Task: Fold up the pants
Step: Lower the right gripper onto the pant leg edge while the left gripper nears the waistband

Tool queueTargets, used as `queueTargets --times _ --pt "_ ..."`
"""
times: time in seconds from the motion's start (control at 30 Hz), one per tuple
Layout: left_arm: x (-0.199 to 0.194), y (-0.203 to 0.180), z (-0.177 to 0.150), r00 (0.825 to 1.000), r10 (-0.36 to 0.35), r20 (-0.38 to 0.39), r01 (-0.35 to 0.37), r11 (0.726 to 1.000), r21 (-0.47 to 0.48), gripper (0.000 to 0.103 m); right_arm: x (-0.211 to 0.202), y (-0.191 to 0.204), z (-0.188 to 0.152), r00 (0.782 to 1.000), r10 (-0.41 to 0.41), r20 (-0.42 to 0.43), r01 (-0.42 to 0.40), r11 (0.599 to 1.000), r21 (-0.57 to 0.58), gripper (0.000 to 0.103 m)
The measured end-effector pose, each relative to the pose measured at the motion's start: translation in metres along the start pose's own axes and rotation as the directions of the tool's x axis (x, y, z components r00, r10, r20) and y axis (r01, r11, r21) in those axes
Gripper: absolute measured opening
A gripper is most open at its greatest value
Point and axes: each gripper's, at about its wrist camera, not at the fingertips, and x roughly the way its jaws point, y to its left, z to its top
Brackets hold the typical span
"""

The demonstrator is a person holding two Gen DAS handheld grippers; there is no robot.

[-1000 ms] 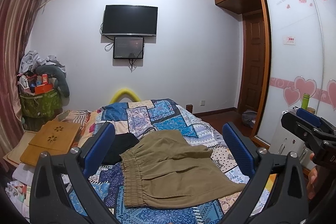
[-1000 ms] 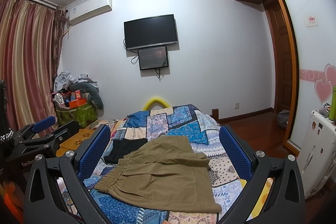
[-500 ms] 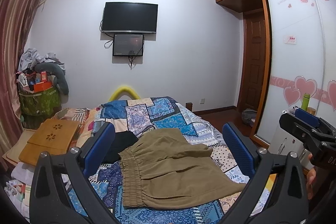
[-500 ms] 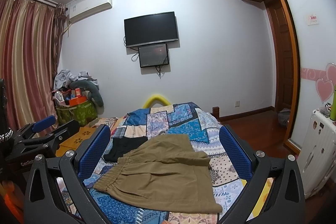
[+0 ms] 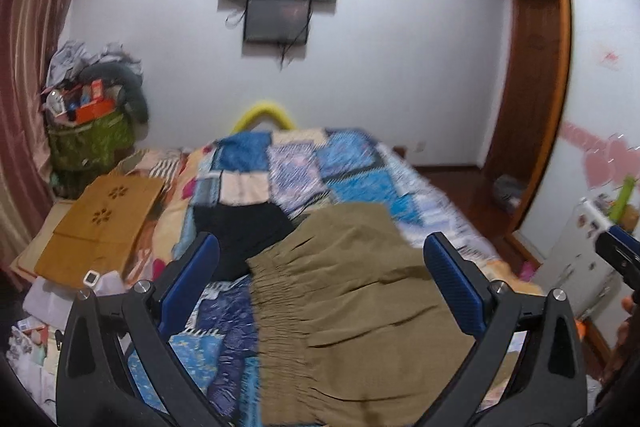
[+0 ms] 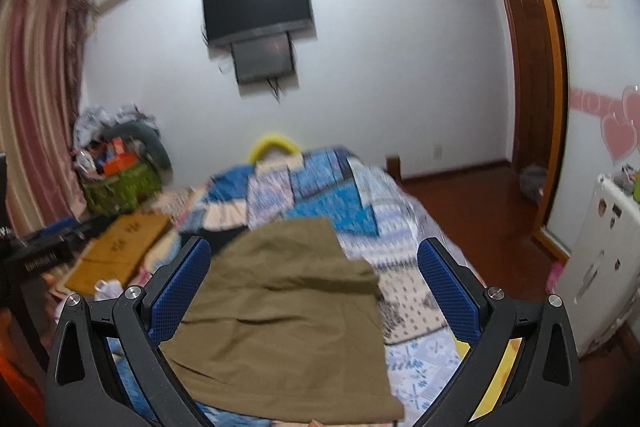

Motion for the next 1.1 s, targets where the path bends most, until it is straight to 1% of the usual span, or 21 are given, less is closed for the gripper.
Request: queueTargets --times 0.07,0.13,0.23,0.27,0.3,0.33,0.37,0.43,0.5,0.53,0.57,0.6,0.67,0.8,0.87,0.9,0.93,1.0,1.03,1.07,1.1 --pt "0.029 0.009 -0.001 0.998 0.015 -0.058 -0.016 1.0 0.0 0.103 0.022 -0.012 -0.012 0.997 -0.02 -0.081 0.019 1.0 -0.017 0.103" --pt "0.054 0.019 -0.005 0.994 0.028 -0.11 -0.028 1.0 0.001 0.103 0.034 -0.02 -0.02 0.991 -0.04 -0.131 0.034 0.999 -0.043 0.103" --pt "0.094 0.03 -0.013 0.979 0.036 -0.203 -0.034 0.999 0.013 0.103 0.055 -0.033 -0.03 0.976 -0.062 -0.209 0.047 0.996 -0.074 0.103" --pt "0.109 0.034 -0.017 0.97 0.042 -0.238 -0.038 0.999 0.023 0.1 0.065 -0.039 -0.036 0.969 -0.06 -0.239 0.044 0.996 -0.073 0.103" --pt "0.121 0.038 -0.02 0.962 0.055 -0.269 -0.047 0.998 0.037 0.093 0.07 -0.042 -0.033 0.964 -0.057 -0.26 0.04 0.997 -0.071 0.103" --pt "0.136 0.042 -0.025 0.948 0.072 -0.309 -0.058 0.997 0.055 0.09 0.078 -0.046 -0.035 0.959 -0.051 -0.279 0.032 0.997 -0.071 0.103" --pt "0.149 0.045 -0.03 0.936 0.082 -0.342 -0.063 0.996 0.068 0.088 0.088 -0.051 -0.038 0.952 -0.045 -0.304 0.025 0.997 -0.072 0.103" --pt "0.168 0.053 -0.039 0.917 0.085 -0.39 -0.062 0.996 0.071 0.086 0.108 -0.061 -0.042 0.94 -0.038 -0.338 0.017 0.998 -0.064 0.103" --pt "0.186 0.061 -0.048 0.894 0.083 -0.439 -0.064 0.996 0.059 0.079 0.129 -0.069 -0.044 0.924 -0.016 -0.383 0.002 0.999 -0.035 0.102" --pt "0.196 0.065 -0.053 0.88 0.073 -0.469 -0.054 0.997 0.054 0.078 0.141 -0.073 -0.045 0.912 0.004 -0.409 -0.012 1.0 -0.015 0.102" --pt "0.203 0.066 -0.056 0.869 0.066 -0.49 -0.047 0.998 0.051 0.077 0.151 -0.075 -0.046 0.899 0.015 -0.437 -0.015 1.0 0.002 0.099" --pt "0.208 0.068 -0.06 0.858 0.059 -0.51 -0.038 0.998 0.052 0.077 0.158 -0.078 -0.049 0.889 0.019 -0.458 -0.014 1.0 0.014 0.094" --pt "0.219 0.068 -0.066 0.84 0.048 -0.541 -0.019 0.998 0.059 0.077 0.172 -0.081 -0.052 0.868 0.054 -0.494 -0.042 0.998 0.036 0.088" --pt "0.232 0.065 -0.075 0.806 0.019 -0.592 0.019 0.998 0.058 0.077 0.197 -0.078 -0.055 0.85 0.062 -0.523 -0.064 0.998 0.015 0.087" --pt "0.235 0.065 -0.078 0.799 -0.015 -0.601 0.043 0.999 0.032 0.077 0.212 -0.076 -0.059 0.826 0.063 -0.56 -0.084 0.996 -0.011 0.086" --pt "0.239 0.066 -0.08 0.79 -0.034 -0.612 0.054 0.998 0.014 0.077 0.22 -0.078 -0.062 0.815 0.062 -0.576 -0.087 0.996 -0.015 0.086" --pt "0.241 0.066 -0.081 0.783 -0.048 -0.62 0.063 0.998 0.004 0.077 0.228 -0.079 -0.065 0.8 0.061 -0.597 -0.084 0.996 -0.01 0.084" --pt "0.245 0.065 -0.084 0.776 -0.073 -0.626 0.084 0.996 -0.013 0.077 0.243 -0.083 -0.068 0.778 0.078 -0.623 -0.091 0.996 0.011 0.071" --pt "0.246 0.065 -0.085 0.774 -0.085 -0.628 0.096 0.995 -0.017 0.077 0.248 -0.083 -0.07 0.768 0.092 -0.633 -0.098 0.995 0.024 0.07" --pt "0.247 0.066 -0.086 0.77 -0.106 -0.63 0.116 0.993 -0.026 0.077 0.252 -0.084 -0.071 0.769 0.097 -0.632 -0.1 0.995 0.032 0.067" --pt "0.248 0.067 -0.087 0.769 -0.114 -0.629 0.123 0.992 -0.03 0.077 0.256 -0.086 -0.072 0.774 0.106 -0.624 -0.101 0.994 0.042 0.065"
